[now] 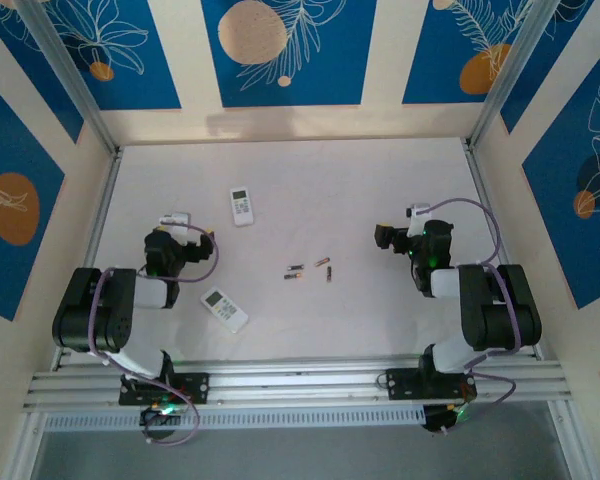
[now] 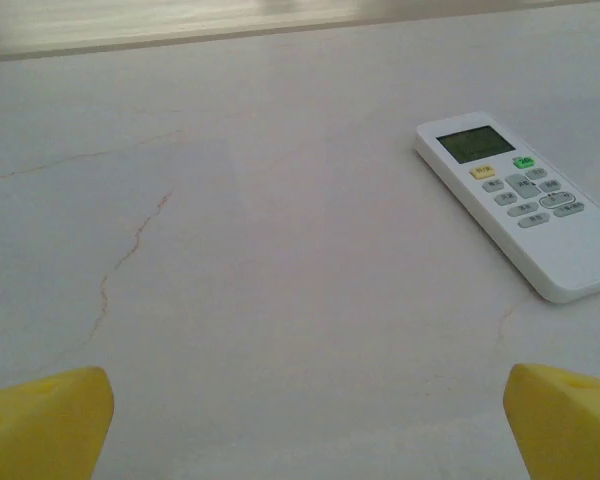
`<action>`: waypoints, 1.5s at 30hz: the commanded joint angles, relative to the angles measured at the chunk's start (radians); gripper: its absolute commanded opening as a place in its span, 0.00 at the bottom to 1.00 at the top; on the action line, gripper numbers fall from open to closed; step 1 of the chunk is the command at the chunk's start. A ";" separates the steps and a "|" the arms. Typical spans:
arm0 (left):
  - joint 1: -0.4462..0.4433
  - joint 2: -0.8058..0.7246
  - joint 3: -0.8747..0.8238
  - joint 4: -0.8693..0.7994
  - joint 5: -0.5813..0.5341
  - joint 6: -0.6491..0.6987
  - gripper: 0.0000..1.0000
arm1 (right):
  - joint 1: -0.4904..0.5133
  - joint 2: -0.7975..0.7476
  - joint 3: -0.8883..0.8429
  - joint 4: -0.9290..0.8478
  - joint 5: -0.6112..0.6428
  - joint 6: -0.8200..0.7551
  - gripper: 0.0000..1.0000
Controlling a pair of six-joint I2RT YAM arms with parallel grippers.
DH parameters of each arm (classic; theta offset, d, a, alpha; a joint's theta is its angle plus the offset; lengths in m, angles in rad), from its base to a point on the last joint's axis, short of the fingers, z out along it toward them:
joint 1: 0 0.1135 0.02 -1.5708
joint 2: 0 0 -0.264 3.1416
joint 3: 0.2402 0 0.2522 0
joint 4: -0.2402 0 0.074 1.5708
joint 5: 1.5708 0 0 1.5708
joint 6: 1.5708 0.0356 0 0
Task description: Load the batteries into the remote control
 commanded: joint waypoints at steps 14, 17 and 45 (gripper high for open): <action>-0.002 -0.002 0.005 0.026 -0.027 -0.008 1.00 | 0.000 -0.006 0.017 0.012 -0.007 -0.010 0.99; -0.003 -0.002 -0.002 0.037 -0.052 -0.016 1.00 | -0.001 -0.007 0.014 0.016 -0.009 -0.009 0.99; -0.284 0.167 0.996 -1.481 -0.085 -0.464 1.00 | 0.463 -0.232 0.732 -1.519 -0.081 0.620 0.99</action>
